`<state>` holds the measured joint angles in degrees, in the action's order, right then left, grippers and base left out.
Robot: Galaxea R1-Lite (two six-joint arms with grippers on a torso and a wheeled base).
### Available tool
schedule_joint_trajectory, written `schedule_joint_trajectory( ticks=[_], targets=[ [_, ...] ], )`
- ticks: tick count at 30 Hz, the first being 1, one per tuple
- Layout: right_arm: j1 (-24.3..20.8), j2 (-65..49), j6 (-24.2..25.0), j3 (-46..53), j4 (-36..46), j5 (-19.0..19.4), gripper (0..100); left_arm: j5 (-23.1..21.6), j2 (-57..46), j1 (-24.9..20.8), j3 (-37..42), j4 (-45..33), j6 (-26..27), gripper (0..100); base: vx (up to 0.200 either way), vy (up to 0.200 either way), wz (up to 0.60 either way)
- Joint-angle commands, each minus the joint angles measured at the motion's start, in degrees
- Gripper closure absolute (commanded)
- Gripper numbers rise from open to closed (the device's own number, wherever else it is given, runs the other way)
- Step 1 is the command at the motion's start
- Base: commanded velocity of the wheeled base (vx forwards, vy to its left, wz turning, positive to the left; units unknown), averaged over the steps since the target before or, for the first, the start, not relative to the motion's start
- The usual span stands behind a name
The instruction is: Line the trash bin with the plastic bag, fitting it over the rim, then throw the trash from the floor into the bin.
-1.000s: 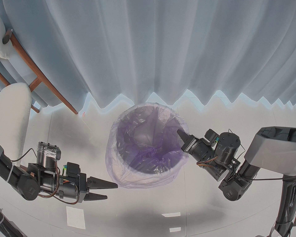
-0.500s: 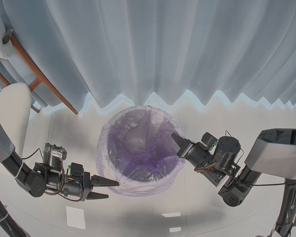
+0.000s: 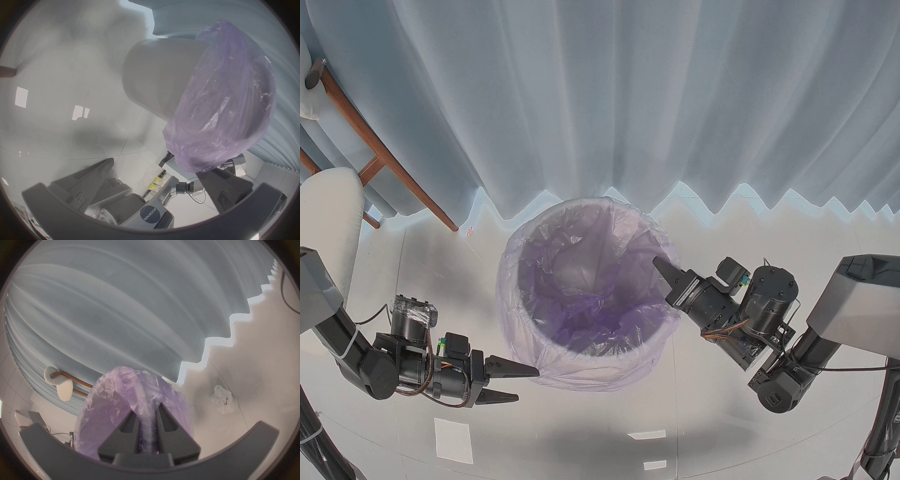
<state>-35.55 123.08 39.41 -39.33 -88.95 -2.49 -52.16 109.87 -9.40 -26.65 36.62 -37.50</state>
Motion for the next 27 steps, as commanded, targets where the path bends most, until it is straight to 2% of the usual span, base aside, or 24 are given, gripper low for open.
schedule_joint_trajectory(
  ticks=[1, 6, 13, 20, 27],
  targets=[
    [0.7, -0.7, 0.8, -0.5, -0.2, 0.1, 100, 0.0, 1.1, 0.0, 0.0, 0.0, 0.1, 0, 0.0, 0.0, 0.0],
    [1.4, -2.4, 3.5, -0.5, 0.8, 1.5, 100, 0.0, 2.1, 0.1, -0.2, 0.0, 0.1, 0, 0.0, 0.0, 0.0],
    [2.6, -7.0, 9.2, -0.5, 6.6, 4.3, 100, 0.1, 3.9, 1.3, -0.6, 0.9, 0.2, 0, 0.0, 0.0, 0.0],
    [2.6, -7.1, 10.2, -0.5, 7.0, 4.6, 100, 0.1, 6.7, 3.1, -0.5, 4.4, 0.0, 0, 0.0, 0.0, 0.0],
    [3.1, -7.1, 10.9, -0.6, 7.1, 5.3, 100, 0.1, 5.9, 2.0, 0.7, 4.8, -0.1, 0, 0.0, 0.0, 0.0]
  ],
)
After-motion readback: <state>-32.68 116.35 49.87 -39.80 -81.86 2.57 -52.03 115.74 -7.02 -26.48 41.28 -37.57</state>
